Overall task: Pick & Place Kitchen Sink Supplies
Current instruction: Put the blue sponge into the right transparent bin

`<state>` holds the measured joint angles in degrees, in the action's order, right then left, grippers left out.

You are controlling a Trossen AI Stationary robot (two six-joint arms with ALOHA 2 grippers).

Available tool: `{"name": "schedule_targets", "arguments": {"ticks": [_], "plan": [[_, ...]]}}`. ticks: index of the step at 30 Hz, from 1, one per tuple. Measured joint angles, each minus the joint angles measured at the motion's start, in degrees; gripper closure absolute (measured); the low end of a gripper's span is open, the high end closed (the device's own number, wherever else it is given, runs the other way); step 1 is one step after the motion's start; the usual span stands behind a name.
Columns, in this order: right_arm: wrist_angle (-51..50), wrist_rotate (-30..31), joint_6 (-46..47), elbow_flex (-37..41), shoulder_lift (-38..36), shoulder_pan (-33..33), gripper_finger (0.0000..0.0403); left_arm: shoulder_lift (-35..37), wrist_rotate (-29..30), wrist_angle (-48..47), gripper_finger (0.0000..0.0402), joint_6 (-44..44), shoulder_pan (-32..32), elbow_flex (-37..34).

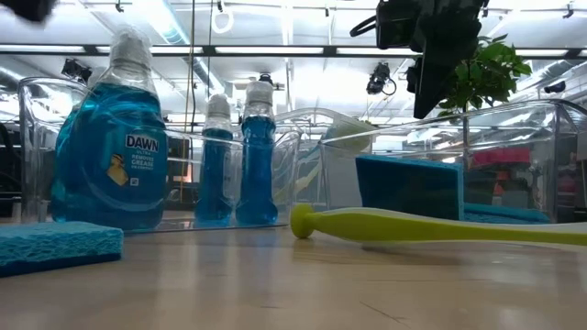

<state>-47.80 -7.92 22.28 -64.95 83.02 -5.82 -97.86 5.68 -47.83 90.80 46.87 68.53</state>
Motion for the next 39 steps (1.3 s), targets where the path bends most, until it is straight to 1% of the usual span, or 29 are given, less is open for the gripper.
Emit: {"name": "schedule_targets", "arguments": {"ticks": [3, 6, 12, 16, 18, 21, 27, 29, 33, 36, 39], "plan": [[0.01, 0.0, -0.11, 0.0, 0.01, 0.0, 0.0206, 0.04, 0.38, -0.18, 0.0228, 0.02, 1.45, 2.77], [0.01, 0.29, -0.22, 0.0, 0.0, 0.0, 0.0206, 0.04, 3.24, 1.03, 0.0228, 0.46, 3.62, 4.79], [0.16, 2.47, -0.26, 0.0, 0.01, 0.0, 0.0206, -0.36, 8.23, 2.26, 0.0228, 6.51, 8.12, 4.62], [0.44, 4.61, -0.28, 0.0, 0.0, 0.0, 0.0206, -0.8, 16.37, 1.93, 0.0228, 9.12, 11.28, 4.16], [0.45, 4.72, -0.28, 0.0, 0.0, 0.0, 0.0206, -1.63, 18.66, 1.99, 0.0228, 9.05, 12.13, 4.19], [0.58, 4.72, -0.28, 0.0, 0.0, 0.0, 0.0206, -3.81, 19.28, 3.09, 0.0228, 7.32, 12.83, 4.16], [0.66, 4.84, -0.29, 0.0, 0.0, 0.0, 0.0206, -9.12, 23.33, 4.59, 0.0228, 0.3, 13.13, 4.16], [0.64, 5.21, -0.3, 0.0, 0.0, -0.01, 0.0206, -10.69, 24.17, 5.07, 0.0228, 0.49, 13.13, 4.16], [0.66, 5.53, -0.3, 0.0, 0.0, -0.02, 0.0206, -12.88, 24.02, 7.85, 0.0227, 2.91, 13.11, 4.16], [0.66, 5.53, -0.3, 0.0, 0.0, 0.0, 0.0206, -12.84, 24.95, 8.79, 0.0227, 5.57, 13.13, 4.16], [0.66, 5.56, -0.31, 0.0, 0.0, -0.01, 0.0206, -12.83, 25.66, 8.54, 0.0227, 6.04, 13.13, 4.16]]}}
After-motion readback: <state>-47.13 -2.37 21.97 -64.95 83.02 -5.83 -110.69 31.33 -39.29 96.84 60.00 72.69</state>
